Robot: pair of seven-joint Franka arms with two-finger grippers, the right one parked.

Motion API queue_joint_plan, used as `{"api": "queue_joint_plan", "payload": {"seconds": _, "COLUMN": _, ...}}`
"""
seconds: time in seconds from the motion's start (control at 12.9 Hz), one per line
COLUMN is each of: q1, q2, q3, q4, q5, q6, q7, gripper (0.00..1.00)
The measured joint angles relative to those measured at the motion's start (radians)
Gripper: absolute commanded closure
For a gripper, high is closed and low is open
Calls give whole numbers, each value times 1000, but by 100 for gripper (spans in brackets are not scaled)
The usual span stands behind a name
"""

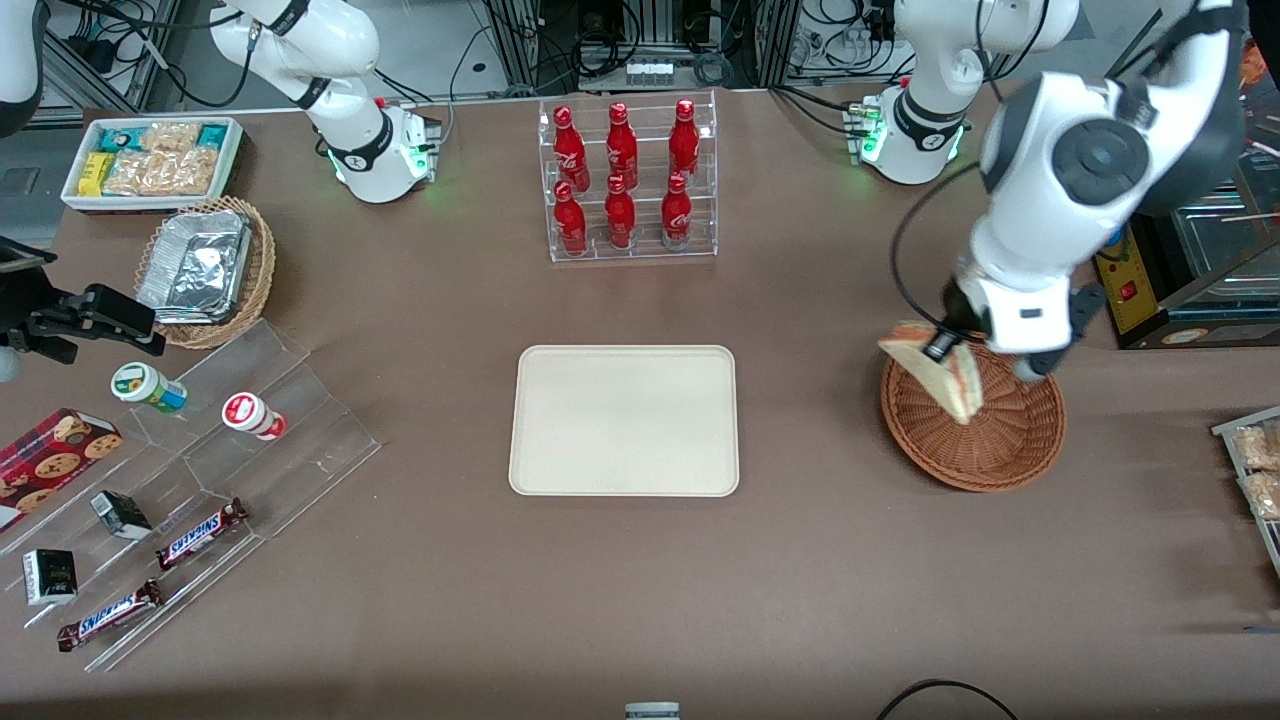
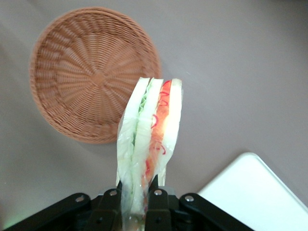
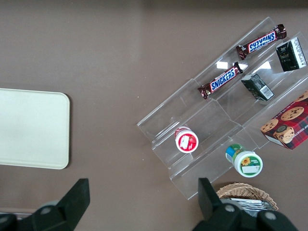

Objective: Place sandwich from basket to tray
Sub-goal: 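Carry the held sandwich over to the cream tray, then lower the sandwich onto the tray and open the left gripper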

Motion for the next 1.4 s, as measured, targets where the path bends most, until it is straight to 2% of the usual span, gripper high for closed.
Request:
{"api": "queue_joint_plan", "payload": {"seconds": 0.31, "q1": -160, "q2": 36, "q3": -2, "q4": 25, "q5": -1, "q6": 9, "q7": 96, "gripper": 100}}
{"api": "queue_joint_plan", "payload": {"seconds": 0.7, "q1": -339, "q2": 251, "q3": -2, "q4": 26, "q5": 25, "q6": 262, "q7": 98, "gripper": 100}}
{"api": "queue_joint_plan", "payload": {"seconds": 1.24, "q1": -404, "q2": 485, "q3": 1, "q4": 39, "q5": 195, "q6": 493, "q7": -20, "gripper": 100}}
{"api": "queue_joint_plan", "payload": {"seconds": 1.4, "q1": -413, "q2": 510, "q3": 1, "q4": 60, "q5": 206, "q6": 516, "q7": -25, "gripper": 100}}
